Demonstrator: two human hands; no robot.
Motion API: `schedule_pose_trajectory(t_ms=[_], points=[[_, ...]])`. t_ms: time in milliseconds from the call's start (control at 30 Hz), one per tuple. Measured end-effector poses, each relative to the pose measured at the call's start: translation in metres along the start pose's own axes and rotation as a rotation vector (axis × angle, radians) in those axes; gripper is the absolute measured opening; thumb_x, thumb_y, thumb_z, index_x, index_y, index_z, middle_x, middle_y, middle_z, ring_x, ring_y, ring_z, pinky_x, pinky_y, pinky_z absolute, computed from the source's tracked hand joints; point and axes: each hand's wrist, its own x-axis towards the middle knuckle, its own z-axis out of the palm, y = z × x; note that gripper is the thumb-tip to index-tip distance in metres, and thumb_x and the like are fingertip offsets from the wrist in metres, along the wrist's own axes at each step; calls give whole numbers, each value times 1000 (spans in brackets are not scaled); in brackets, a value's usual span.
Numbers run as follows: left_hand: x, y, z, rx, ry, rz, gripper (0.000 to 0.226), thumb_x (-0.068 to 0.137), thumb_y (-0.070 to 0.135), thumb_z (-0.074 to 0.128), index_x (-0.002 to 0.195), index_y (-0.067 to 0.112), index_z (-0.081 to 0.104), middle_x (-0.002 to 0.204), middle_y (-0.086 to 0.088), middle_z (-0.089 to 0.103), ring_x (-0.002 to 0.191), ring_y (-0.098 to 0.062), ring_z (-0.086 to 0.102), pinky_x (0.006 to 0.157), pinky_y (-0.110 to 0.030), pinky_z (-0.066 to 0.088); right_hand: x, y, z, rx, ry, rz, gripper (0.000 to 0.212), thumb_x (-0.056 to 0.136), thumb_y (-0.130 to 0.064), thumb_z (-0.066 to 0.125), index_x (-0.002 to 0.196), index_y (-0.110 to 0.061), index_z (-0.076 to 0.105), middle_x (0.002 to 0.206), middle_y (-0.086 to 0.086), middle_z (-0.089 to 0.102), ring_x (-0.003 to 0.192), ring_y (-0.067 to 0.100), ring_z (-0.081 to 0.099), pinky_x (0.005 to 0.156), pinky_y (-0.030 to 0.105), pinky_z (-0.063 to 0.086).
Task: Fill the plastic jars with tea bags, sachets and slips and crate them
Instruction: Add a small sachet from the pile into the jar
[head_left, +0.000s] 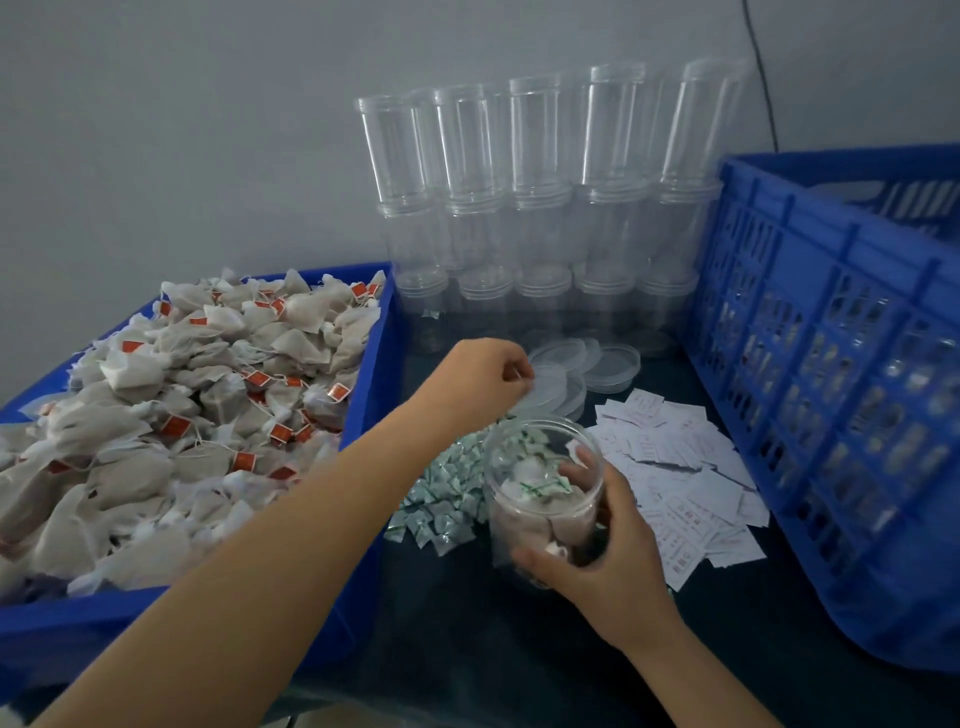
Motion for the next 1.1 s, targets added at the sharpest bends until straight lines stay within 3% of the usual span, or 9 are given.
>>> schedule_pose_trajectory(t_ms=[100, 200, 367, 467, 567, 867, 1000, 1100], points=[[20, 5, 39, 110, -149, -45, 20, 89, 23, 62, 101, 9, 69, 99, -8, 67, 94, -22, 60, 80, -29, 49, -10, 4, -21, -13, 43, 10, 83, 49, -50, 87, 122, -61, 49, 119, -40, 58, 111, -11, 59, 81, 4, 48], [36, 12, 73, 157, -287, -82, 26, 91, 22, 59, 107, 3, 66, 106, -16, 65, 101, -30, 58, 87, -34, 47, -17, 9, -36, 7, 72, 25, 86, 46, -46, 89, 114, -77, 47, 121, -39, 58, 112, -8, 61, 79, 8, 51], [40, 11, 104, 79, -358, -164, 20, 87, 14, 62, 102, 3, 67, 102, -16, 65, 98, -31, 60, 80, -34, 48, -21, 23, -43, 54, 115, 8, 86, 45, -41, 91, 116, -70, 53, 124, -30, 61, 114, -1, 64, 82, 12, 52], [37, 11, 109, 36, -345, -217, 20, 76, 19, 73, 89, 4, 69, 91, -17, 68, 84, -29, 64, 63, -27, 44, -20, 25, -41, 49, 112, -2, 88, 46, -41, 91, 115, -74, 49, 125, -31, 60, 115, -1, 63, 82, 13, 53], [35, 11, 112, 35, -332, -221, 15, 74, 20, 74, 77, 9, 64, 79, -10, 65, 73, -26, 61, 59, -29, 45, -19, 24, -41, 54, 112, -16, 87, 48, -41, 91, 116, -74, 49, 124, -33, 61, 113, -4, 63, 81, 10, 52], [41, 5, 115, -22, -249, -213, 11, 81, 5, 63, 77, 15, 61, 79, -5, 61, 82, -24, 59, 70, -30, 45, -19, 23, -41, 36, 102, -31, 90, 51, -40, 91, 121, -73, 46, 127, -32, 59, 118, -3, 60, 87, 11, 51], [46, 5, 102, -130, -103, -214, 2, 85, 12, 65, 84, 11, 64, 84, -3, 63, 82, -19, 58, 77, -31, 49, -18, 20, -43, 10, 99, -22, 89, 51, -45, 89, 118, -77, 42, 125, -39, 56, 118, -7, 58, 89, 10, 49], [49, 5, 90, -237, -20, -221, 8, 86, 15, 68, 90, 8, 66, 92, -6, 70, 87, -20, 66, 79, -34, 54, -18, 19, -43, 20, 91, -7, 87, 50, -46, 88, 116, -79, 41, 123, -41, 56, 117, -10, 57, 87, 8, 48]])
